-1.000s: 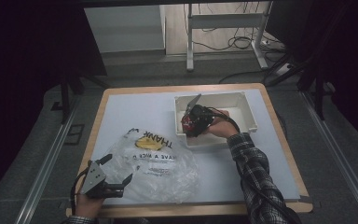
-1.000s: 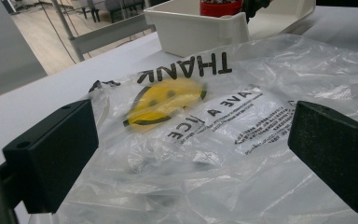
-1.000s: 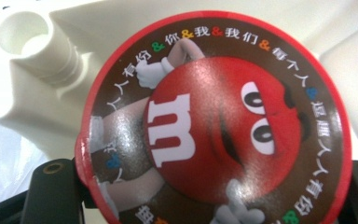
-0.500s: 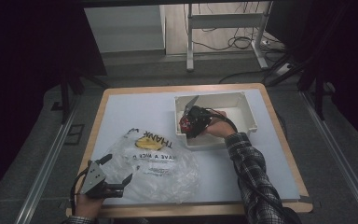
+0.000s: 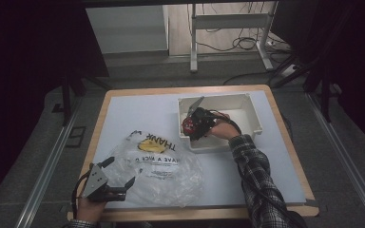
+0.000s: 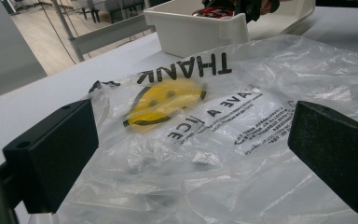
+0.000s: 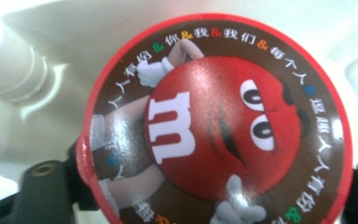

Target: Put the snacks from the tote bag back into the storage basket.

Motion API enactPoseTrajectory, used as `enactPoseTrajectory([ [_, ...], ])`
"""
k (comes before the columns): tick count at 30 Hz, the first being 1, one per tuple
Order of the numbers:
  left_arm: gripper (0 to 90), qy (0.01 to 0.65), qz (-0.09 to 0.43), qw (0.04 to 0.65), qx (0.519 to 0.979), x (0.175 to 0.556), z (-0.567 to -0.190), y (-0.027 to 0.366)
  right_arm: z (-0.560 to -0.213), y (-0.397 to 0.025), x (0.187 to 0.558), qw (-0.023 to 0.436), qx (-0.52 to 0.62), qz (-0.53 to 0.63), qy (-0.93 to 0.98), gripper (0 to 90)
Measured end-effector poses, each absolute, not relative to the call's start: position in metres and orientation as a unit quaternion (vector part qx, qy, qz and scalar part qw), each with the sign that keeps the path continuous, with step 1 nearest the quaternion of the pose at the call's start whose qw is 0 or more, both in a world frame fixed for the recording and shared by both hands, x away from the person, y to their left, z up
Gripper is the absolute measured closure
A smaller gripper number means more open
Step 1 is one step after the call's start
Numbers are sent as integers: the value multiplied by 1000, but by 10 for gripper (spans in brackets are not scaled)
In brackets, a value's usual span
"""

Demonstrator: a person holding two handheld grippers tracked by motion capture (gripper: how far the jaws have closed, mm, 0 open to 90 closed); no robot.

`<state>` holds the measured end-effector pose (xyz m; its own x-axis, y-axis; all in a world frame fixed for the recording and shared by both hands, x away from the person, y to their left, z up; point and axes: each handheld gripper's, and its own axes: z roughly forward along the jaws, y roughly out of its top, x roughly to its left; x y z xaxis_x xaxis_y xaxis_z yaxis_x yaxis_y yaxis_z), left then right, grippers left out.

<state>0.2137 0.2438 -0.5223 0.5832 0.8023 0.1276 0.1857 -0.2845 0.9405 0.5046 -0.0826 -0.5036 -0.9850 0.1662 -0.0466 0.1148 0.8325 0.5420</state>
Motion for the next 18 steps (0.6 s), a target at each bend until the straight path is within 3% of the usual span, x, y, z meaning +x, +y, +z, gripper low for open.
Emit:
enactPoseTrajectory([
  [7, 15, 335, 311, 496, 738, 214, -522, 244, -500, -84, 504, 43, 79, 285, 954, 120],
  [18, 15, 334, 311, 495, 739, 214, -522, 243, -491, -87, 499, 56, 78, 299, 949, 92],
])
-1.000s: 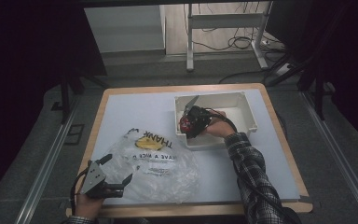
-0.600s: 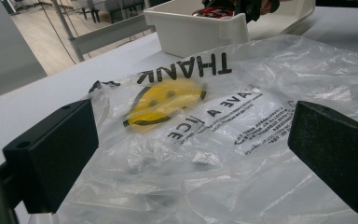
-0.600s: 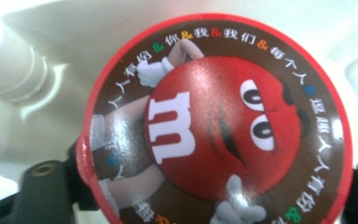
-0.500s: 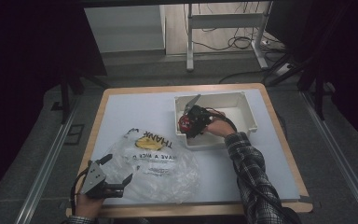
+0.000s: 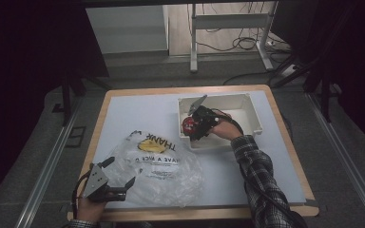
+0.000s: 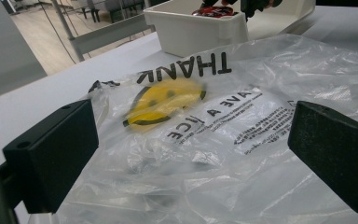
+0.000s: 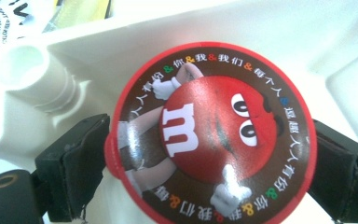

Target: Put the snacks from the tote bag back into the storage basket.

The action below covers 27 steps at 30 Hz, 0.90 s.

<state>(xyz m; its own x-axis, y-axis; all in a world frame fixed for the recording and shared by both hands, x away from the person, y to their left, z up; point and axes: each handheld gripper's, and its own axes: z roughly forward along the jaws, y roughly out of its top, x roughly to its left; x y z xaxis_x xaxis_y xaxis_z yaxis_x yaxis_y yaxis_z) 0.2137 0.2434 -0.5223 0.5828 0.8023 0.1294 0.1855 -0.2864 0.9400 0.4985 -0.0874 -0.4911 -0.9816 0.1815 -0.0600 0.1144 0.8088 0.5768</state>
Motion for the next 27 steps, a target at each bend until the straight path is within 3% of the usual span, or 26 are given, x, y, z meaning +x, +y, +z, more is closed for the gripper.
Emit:
enactPoseTrajectory([
  [27, 15, 334, 313, 494, 739, 214, -523, 243, -477, -109, 483, 79, 101, 341, 931, 63],
])
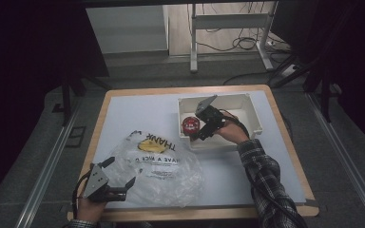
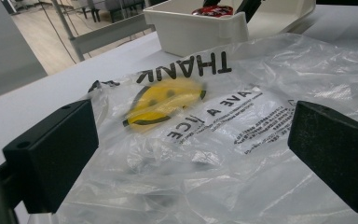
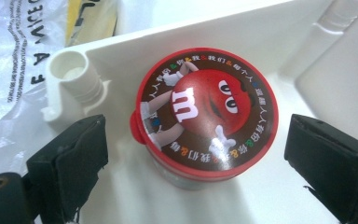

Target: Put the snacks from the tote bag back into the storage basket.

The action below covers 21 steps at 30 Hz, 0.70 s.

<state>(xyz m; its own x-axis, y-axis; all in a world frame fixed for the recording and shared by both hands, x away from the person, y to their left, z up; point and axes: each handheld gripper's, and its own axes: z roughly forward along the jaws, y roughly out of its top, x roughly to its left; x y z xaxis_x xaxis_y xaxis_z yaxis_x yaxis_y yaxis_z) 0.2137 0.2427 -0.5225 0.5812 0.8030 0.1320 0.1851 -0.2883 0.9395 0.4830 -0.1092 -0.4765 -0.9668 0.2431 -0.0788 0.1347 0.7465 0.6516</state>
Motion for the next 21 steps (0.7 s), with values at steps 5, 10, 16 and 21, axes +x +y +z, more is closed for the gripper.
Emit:
enactPoseTrajectory([
  [5, 15, 334, 313, 494, 739, 214, -523, 243, -476, -113, 479, 78, 103, 350, 928, 56],
  [10, 15, 334, 313, 494, 739, 214, -523, 243, -475, -117, 474, 81, 105, 358, 924, 55],
  [16, 15, 334, 312, 493, 740, 214, -523, 242, -475, -122, 469, 81, 107, 367, 921, 55],
  [21, 15, 334, 312, 493, 740, 214, -523, 242, -472, -124, 465, 85, 109, 372, 918, 55],
])
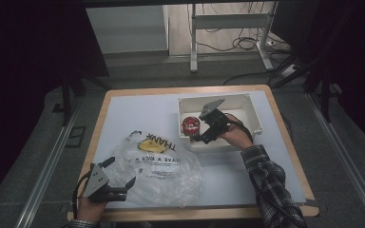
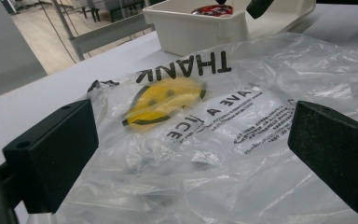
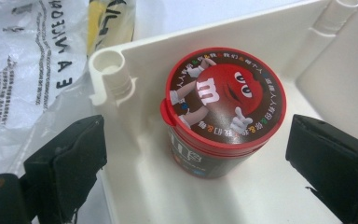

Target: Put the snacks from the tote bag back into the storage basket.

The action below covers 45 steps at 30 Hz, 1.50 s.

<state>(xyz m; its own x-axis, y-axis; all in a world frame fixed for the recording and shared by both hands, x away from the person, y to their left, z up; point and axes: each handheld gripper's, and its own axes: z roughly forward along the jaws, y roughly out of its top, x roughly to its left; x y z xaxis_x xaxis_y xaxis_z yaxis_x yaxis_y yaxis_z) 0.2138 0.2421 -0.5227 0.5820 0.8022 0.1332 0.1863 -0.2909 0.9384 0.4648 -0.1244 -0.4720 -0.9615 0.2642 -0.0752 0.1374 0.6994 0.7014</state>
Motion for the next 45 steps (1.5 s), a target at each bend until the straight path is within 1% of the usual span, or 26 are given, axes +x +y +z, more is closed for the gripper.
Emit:
enactPoseTrajectory([
  [29, 15, 334, 313, 496, 738, 213, -522, 243, -464, -133, 440, 86, 131, 399, 903, 55],
  [45, 14, 334, 314, 497, 737, 212, -521, 243, -464, -138, 427, 85, 144, 403, 900, 55],
])
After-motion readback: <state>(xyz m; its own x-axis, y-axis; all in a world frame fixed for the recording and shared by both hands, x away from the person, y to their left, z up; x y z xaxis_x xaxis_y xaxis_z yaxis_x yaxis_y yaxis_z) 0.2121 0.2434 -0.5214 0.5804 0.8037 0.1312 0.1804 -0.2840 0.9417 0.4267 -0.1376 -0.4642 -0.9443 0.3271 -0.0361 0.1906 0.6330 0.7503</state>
